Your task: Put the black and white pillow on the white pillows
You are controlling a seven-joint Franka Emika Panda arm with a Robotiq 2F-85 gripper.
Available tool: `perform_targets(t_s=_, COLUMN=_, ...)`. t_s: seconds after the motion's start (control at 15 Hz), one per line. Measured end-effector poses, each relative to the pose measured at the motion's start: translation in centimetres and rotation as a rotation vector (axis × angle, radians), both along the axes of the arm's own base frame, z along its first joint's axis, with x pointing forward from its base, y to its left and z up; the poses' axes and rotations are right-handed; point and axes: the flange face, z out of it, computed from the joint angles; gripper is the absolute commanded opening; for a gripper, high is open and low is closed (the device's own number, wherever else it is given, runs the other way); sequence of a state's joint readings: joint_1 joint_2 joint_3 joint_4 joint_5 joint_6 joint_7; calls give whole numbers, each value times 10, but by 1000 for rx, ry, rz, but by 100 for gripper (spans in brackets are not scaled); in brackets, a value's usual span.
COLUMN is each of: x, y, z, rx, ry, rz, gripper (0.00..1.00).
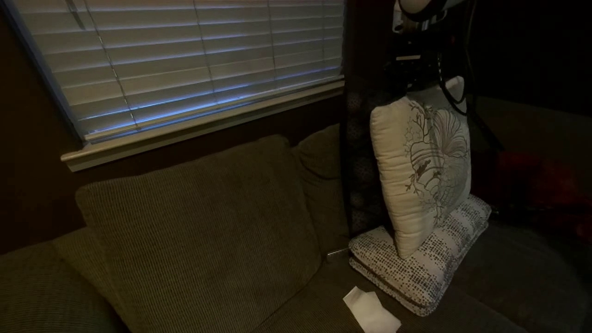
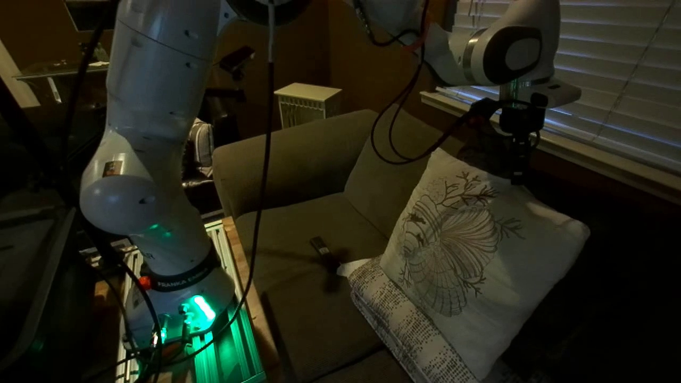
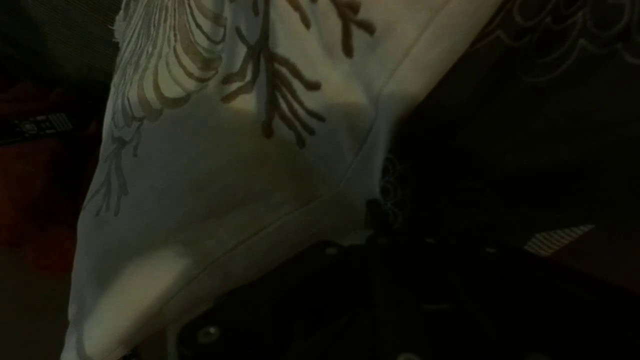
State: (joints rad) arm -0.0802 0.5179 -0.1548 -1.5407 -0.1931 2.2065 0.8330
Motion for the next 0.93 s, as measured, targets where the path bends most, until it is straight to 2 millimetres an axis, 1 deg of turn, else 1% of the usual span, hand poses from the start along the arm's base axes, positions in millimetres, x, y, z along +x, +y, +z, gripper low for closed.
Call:
perform_targets(t_s=0.2, x=11, y=3, z=-7, rx=-7, ry=17, rz=12, gripper=1)
perform_targets(t_s=0.27, x=13, y=2, z=-9, rx=-9, ry=21, rz=16, gripper=5)
perform_targets(t_s=0.33, x=16, y=2, z=-9, rx=-11, ry=25, rz=18, gripper=30)
perform_targets(t_s=0.4, x=17, y=1, z=-10, rx=-13, ry=30, rz=18, gripper=30)
perform_targets(t_s=0.47, x=19, y=0, z=-10, rx=-15, ry=34, rz=17, gripper=35)
perform_targets(t_s=0.53, x=21, y=0, z=-8, rx=-17, ry=31, rz=17, gripper=43)
perform_targets(t_s=0.6, x=24, y=0, z=-4, rx=-20, ry=22, rz=19, gripper=48)
perform_targets(t_s=0.93, x=37, y=4, z=24, rx=-34, ry=-36, rz=31, gripper=83)
